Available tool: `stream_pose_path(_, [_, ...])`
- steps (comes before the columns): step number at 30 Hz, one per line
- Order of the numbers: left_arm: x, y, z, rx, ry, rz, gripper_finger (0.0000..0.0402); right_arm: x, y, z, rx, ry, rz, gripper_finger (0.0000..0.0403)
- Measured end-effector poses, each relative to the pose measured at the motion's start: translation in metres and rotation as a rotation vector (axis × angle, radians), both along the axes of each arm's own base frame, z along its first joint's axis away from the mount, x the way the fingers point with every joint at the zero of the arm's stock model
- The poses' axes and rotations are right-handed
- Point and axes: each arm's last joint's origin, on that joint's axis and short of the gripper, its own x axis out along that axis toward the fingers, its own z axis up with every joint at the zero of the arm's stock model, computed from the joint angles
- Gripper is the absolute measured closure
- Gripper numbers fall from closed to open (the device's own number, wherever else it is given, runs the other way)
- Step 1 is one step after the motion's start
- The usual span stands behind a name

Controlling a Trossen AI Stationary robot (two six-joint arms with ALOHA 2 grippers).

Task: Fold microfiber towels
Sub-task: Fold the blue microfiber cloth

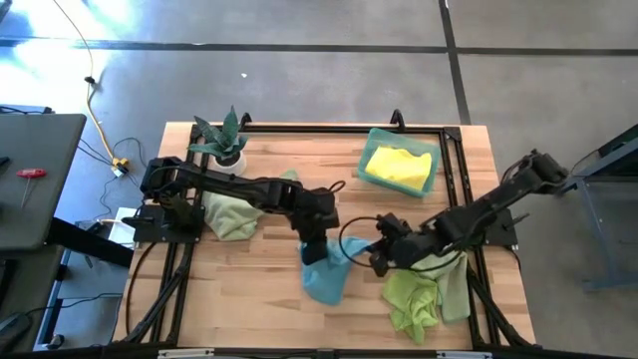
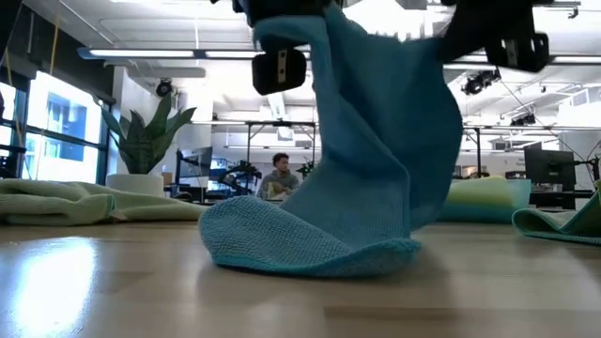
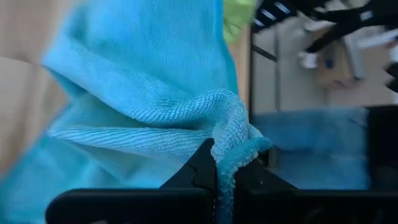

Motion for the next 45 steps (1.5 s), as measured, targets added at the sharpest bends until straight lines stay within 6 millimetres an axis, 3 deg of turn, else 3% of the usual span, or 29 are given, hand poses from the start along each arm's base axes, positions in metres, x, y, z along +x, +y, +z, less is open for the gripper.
stream_pose_path(4, [-0.002, 0.0, 0.009, -0.058, 0.057, -0.016, 0.0401, -0.009, -0.011, 0.019, 0.03, -0.059, 0.036, 0.0402])
stream_pose_path(12, [-0.017, 0.006, 0.067, 0.172, 0.163, 0.002, 0.0401, -0.021, -0.033, 0.047, 0.063, -0.164, 0.045, 0.0403])
stream_pose_path(17, [-0.029, 0.008, 0.099, 0.273, 0.194, 0.033, 0.0401, -0.018, -0.044, 0.077, -0.051, -0.156, 0.105, 0.0403])
stream_pose_path(21, [-0.034, 0.008, 0.109, 0.301, 0.201, 0.02, 0.0401, -0.018, -0.056, 0.103, -0.164, -0.077, 0.128, 0.0403])
stream_pose_path(27, [-0.04, 0.008, 0.108, 0.311, 0.251, -0.012, 0.0401, -0.023, -0.07, 0.135, -0.248, -0.025, 0.142, 0.0403])
stream_pose_path(33, [-0.04, 0.01, 0.113, 0.319, 0.257, 0.047, 0.0401, -0.016, -0.076, 0.146, -0.287, -0.028, 0.179, 0.0403])
stream_pose_path(40, [-0.056, 0.021, 0.152, 0.379, 0.224, 0.124, 0.0401, -0.009, -0.087, 0.151, -0.307, -0.022, 0.224, 0.0403])
stream_pose_path(45, [-0.069, 0.023, 0.174, 0.424, 0.201, 0.152, 0.0401, -0.013, -0.093, 0.172, -0.351, -0.086, 0.269, 0.0403])
